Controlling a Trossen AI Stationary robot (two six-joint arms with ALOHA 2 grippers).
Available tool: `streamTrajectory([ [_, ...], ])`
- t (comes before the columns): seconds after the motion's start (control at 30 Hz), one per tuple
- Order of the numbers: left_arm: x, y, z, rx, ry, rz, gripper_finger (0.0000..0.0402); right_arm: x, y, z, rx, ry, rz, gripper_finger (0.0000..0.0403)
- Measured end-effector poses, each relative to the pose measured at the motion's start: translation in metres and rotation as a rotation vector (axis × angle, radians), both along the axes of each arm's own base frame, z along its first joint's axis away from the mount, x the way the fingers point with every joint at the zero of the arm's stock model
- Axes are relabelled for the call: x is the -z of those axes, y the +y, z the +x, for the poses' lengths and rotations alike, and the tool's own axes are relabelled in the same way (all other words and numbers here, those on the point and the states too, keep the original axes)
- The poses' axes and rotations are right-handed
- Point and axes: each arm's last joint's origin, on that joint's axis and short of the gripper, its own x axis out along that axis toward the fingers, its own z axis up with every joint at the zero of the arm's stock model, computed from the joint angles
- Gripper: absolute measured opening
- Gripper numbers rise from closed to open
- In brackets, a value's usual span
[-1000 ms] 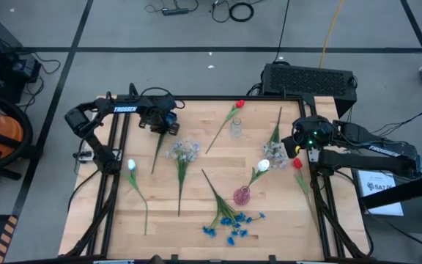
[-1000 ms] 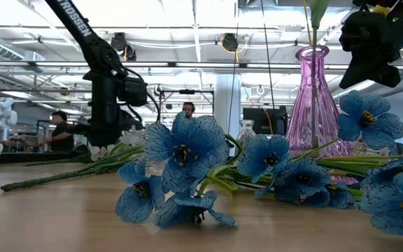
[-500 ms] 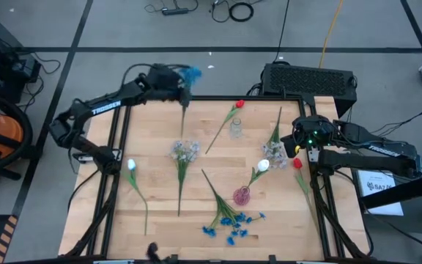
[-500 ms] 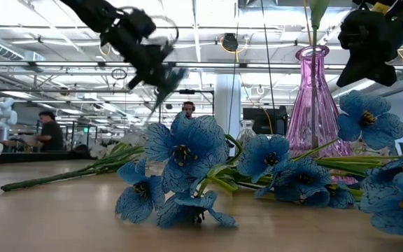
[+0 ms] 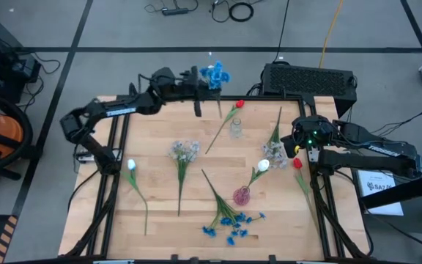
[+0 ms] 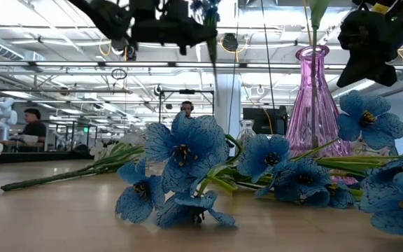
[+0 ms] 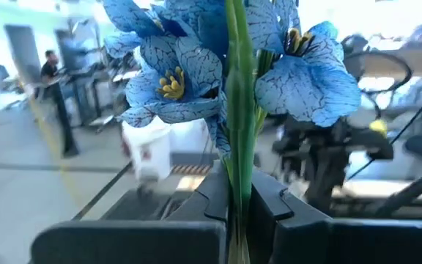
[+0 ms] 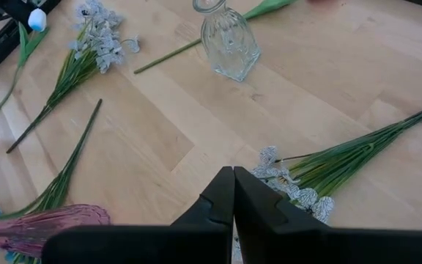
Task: Sort flowers into vase by color
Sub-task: Put the top blue flowers into the transparent vase
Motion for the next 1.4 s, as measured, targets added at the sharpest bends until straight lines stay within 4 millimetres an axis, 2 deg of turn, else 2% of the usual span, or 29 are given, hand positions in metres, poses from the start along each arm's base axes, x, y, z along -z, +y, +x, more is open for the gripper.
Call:
streamTrajectory([
  [0.2, 0.014, 0.006, 0.018, 0.057, -0.172, -0.032, 0.0017, 0.0, 0.0, 0.0, 0.015, -0.006, 0.014, 0.0],
  [0.8, 0.075, 0.0, 0.055, 0.087, -0.105, -0.07, 0.0017, 0.0, 0.0, 0.0, 0.017, -0.005, 0.014, 0.0],
  [1.07, 0.074, -0.003, 0.057, 0.056, -0.108, -0.019, 0.0017, 0.0, 0.0, 0.0, 0.017, -0.005, 0.014, 0.0],
  [1.4, 0.053, -0.004, 0.048, 0.051, -0.156, 0.007, 0.0017, 0.0, 0.0, 0.0, 0.02, -0.003, 0.01, 0.0],
])
